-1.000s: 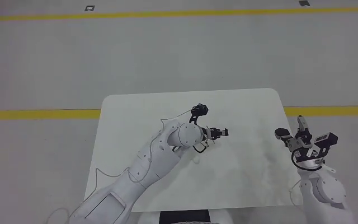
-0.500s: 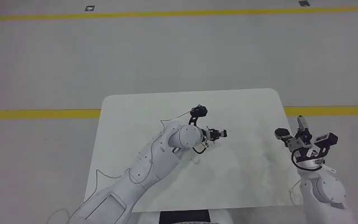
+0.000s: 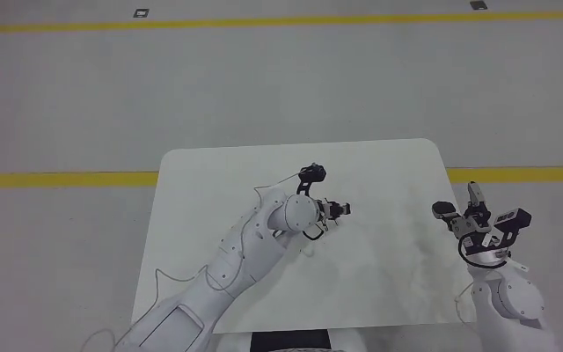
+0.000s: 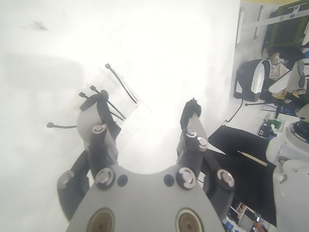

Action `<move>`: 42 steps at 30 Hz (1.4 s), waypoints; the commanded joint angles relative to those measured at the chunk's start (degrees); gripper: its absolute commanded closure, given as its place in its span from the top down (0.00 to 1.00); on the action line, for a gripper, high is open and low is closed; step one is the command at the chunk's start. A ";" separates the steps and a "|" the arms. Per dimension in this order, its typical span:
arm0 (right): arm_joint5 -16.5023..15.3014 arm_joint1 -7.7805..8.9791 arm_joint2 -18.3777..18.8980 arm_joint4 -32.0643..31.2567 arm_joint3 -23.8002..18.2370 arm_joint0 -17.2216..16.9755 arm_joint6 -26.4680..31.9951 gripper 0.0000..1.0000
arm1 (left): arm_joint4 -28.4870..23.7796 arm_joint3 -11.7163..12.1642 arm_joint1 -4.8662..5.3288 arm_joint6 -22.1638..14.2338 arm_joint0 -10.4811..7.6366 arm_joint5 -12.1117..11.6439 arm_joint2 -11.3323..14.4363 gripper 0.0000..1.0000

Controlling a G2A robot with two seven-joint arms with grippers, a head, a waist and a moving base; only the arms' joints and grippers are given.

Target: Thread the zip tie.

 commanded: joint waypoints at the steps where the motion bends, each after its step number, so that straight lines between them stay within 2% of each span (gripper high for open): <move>1: 0.00 0.00 0.00 0.00 0.00 0.00 0.00 1.00 | 1.70 0.03 -0.40 -0.28 0.27 0.00 -0.36 0.17; 5: 0.00 0.00 0.00 0.00 0.00 0.00 0.00 1.00 | 5.71 0.14 -1.37 -1.42 0.95 0.00 -1.55 0.09; 10: 0.00 0.00 0.00 0.00 0.00 0.00 0.00 1.00 | 11.40 -1.15 -2.91 -4.15 2.60 0.00 -3.89 0.05; 17: 0.00 0.00 0.00 0.00 0.00 0.00 0.00 1.00 | 20.22 -3.27 -5.35 -8.45 5.47 0.00 -8.46 0.07; 21: 0.00 0.00 0.00 0.00 0.00 0.00 0.00 1.00 | 24.17 -3.73 -6.99 -10.46 6.83 0.00 -10.70 0.15; 24: 0.00 0.00 0.00 0.00 0.00 0.00 0.00 1.00 | 26.48 -3.67 -8.29 -11.62 7.49 0.00 -12.01 0.17; 29: 0.00 0.00 0.00 0.00 0.00 0.00 0.00 1.00 | 29.52 -2.53 -10.30 -12.64 7.94 0.00 -13.74 0.19; 32: 0.00 0.00 0.00 0.00 0.00 0.00 0.00 1.00 | 30.73 -1.72 -11.15 -12.98 7.79 0.00 -14.41 0.19; 36: 0.00 0.00 0.00 0.00 0.00 0.00 0.00 1.00 | 30.98 -0.36 -11.61 -13.39 7.05 0.00 -14.68 0.21; 42: 0.00 0.00 0.00 0.00 0.00 0.00 0.00 1.00 | 30.70 1.27 -11.84 -12.82 6.09 0.00 -14.76 0.18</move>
